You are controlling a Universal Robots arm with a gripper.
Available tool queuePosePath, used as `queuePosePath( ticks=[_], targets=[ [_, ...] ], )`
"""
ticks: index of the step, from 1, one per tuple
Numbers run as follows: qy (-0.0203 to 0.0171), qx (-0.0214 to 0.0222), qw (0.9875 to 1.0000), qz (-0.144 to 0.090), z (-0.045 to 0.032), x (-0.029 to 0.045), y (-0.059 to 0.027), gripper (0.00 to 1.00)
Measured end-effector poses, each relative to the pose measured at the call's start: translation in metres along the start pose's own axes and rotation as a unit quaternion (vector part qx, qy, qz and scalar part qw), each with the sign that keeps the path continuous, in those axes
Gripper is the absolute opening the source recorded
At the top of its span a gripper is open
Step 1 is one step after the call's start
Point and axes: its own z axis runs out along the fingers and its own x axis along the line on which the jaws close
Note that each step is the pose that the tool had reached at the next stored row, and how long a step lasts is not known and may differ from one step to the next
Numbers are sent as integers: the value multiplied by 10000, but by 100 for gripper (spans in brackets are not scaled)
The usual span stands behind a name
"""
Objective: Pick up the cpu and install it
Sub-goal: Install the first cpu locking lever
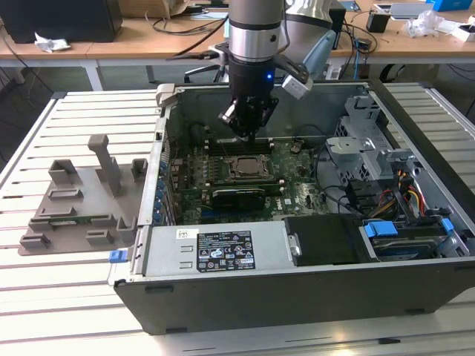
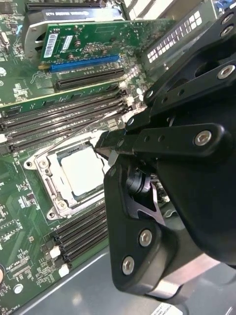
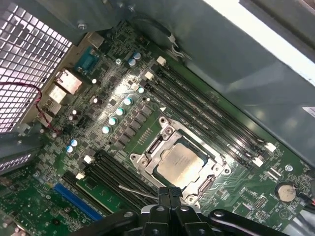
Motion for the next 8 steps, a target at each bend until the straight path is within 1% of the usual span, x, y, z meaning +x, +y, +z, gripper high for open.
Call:
queuePosePath(
  ticks=[1,5,8],
  targets=[
    [-4,4,10000,-73,0,0,0,11],
    [-12,13,9998,-205,0,0,0,11],
    [-22,24,9993,-378,0,0,0,11]
  ],
)
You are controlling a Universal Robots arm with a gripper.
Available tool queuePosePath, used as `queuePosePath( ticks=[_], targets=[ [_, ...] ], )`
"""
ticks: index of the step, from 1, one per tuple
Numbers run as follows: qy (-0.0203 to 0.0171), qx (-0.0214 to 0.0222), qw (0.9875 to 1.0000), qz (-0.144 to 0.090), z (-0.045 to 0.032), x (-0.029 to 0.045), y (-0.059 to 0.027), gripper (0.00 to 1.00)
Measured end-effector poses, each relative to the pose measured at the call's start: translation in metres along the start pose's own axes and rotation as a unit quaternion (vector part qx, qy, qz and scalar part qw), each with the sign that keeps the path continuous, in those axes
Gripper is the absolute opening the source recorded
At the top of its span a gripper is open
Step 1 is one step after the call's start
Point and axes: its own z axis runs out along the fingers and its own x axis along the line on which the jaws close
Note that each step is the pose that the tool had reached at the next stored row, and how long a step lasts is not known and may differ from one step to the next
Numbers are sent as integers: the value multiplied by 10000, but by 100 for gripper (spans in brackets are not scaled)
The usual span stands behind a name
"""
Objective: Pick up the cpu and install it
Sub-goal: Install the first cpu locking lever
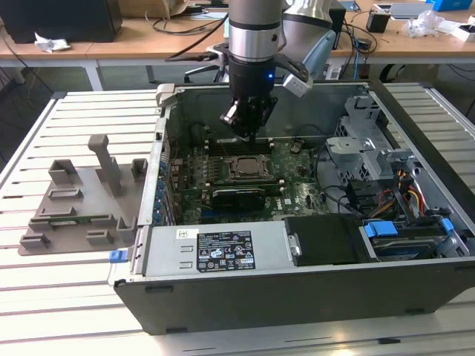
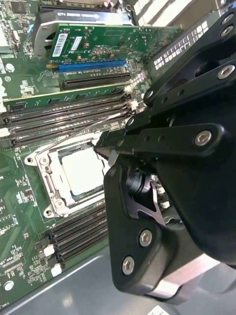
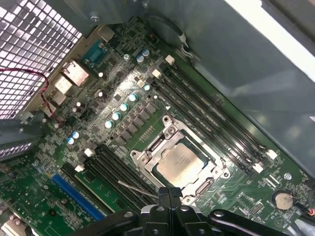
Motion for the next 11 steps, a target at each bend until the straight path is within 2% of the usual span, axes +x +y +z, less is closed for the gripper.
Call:
queuePosePath(
  ticks=[7,11],
  targets=[
    [-13,14,9998,-214,0,0,0,11],
    [-23,25,9992,-390,0,0,0,11]
  ],
)
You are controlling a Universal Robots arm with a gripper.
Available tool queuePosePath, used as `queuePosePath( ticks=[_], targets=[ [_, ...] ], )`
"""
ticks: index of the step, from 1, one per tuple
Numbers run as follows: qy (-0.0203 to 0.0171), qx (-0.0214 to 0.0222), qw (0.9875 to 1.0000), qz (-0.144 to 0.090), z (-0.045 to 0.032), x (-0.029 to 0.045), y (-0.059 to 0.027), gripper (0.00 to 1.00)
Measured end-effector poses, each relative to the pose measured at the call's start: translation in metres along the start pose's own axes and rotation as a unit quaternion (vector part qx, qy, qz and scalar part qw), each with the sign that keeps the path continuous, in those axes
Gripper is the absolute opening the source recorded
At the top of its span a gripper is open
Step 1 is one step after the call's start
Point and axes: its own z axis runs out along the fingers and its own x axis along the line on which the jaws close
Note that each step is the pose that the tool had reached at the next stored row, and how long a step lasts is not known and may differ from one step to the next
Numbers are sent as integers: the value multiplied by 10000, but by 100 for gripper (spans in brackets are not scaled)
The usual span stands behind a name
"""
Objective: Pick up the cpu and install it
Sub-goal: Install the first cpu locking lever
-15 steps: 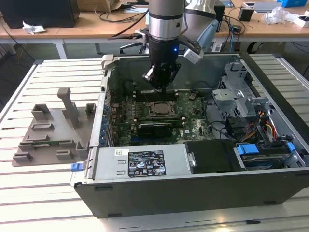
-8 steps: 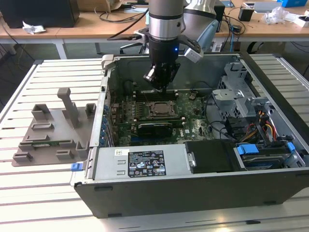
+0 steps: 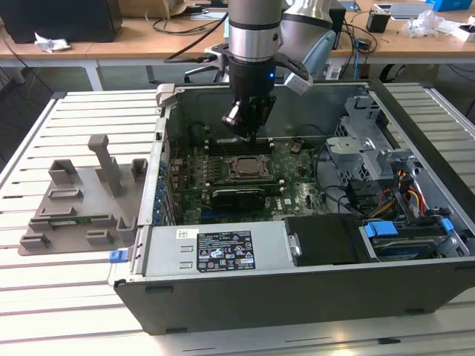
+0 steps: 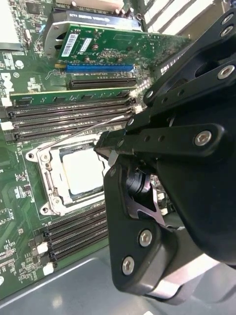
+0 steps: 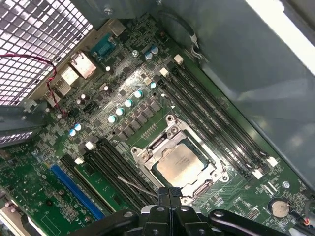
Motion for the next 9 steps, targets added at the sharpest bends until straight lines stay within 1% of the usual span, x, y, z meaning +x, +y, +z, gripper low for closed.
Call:
queuePosePath(
  ticks=[5,9],
  targets=[
    [-15,16,9997,-249,0,0,0,11],
    [-16,18,9996,-272,0,0,0,11]
  ],
)
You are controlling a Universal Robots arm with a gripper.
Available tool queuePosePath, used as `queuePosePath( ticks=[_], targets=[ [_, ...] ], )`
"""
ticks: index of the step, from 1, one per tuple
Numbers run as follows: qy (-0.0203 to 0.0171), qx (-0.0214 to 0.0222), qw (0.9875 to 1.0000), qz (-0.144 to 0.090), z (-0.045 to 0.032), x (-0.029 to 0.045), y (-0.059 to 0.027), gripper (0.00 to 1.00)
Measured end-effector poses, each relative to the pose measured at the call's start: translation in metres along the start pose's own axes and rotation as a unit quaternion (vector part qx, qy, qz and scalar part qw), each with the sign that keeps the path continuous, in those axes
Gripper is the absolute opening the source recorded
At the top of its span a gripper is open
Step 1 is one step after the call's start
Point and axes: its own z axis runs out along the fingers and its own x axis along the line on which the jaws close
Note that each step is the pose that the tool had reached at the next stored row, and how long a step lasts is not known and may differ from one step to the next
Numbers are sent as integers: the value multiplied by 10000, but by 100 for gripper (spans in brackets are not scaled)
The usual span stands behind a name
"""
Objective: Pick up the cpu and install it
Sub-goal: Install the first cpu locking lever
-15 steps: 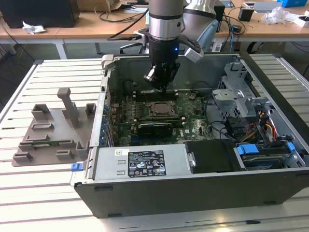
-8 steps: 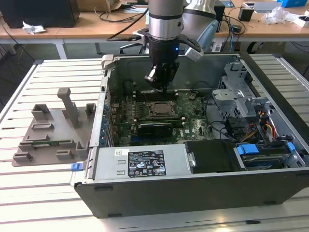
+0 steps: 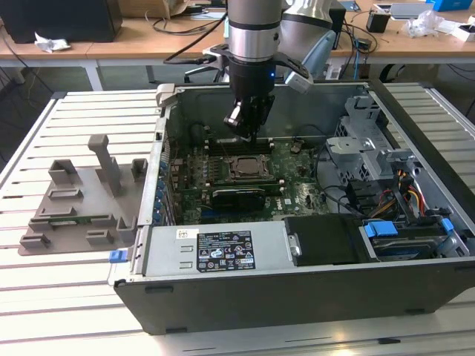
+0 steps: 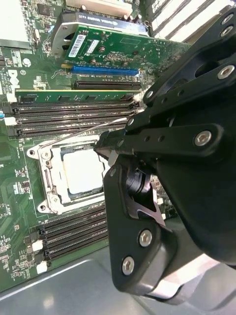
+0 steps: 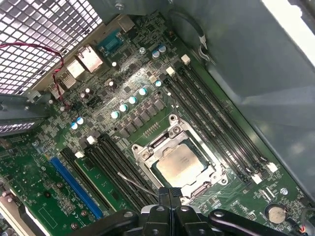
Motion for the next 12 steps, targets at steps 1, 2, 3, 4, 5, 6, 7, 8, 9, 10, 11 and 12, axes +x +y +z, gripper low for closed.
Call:
queuePosePath(
  ticks=[1,2,3,4,5,6,7,8,9,10,11,12],
  targets=[
    [2,0,10000,12,0,0,0,11],
    [10,-8,9999,142,-1,1,0,11],
    [18,-17,9996,282,0,0,0,11],
    [28,-28,9990,449,0,0,0,11],
    [36,-37,9982,596,1,0,0,11],
    [41,-42,9977,675,1,0,0,11],
    [46,-47,9971,753,1,0,0,11],
    [51,-53,9964,843,1,0,0,11],
    [56,-58,9957,920,1,0,0,11],
    [63,-65,9945,1039,2,0,0,11],
    [67,-70,9937,1113,2,0,0,11],
    [73,-76,9926,1210,2,0,0,11]
  ],
)
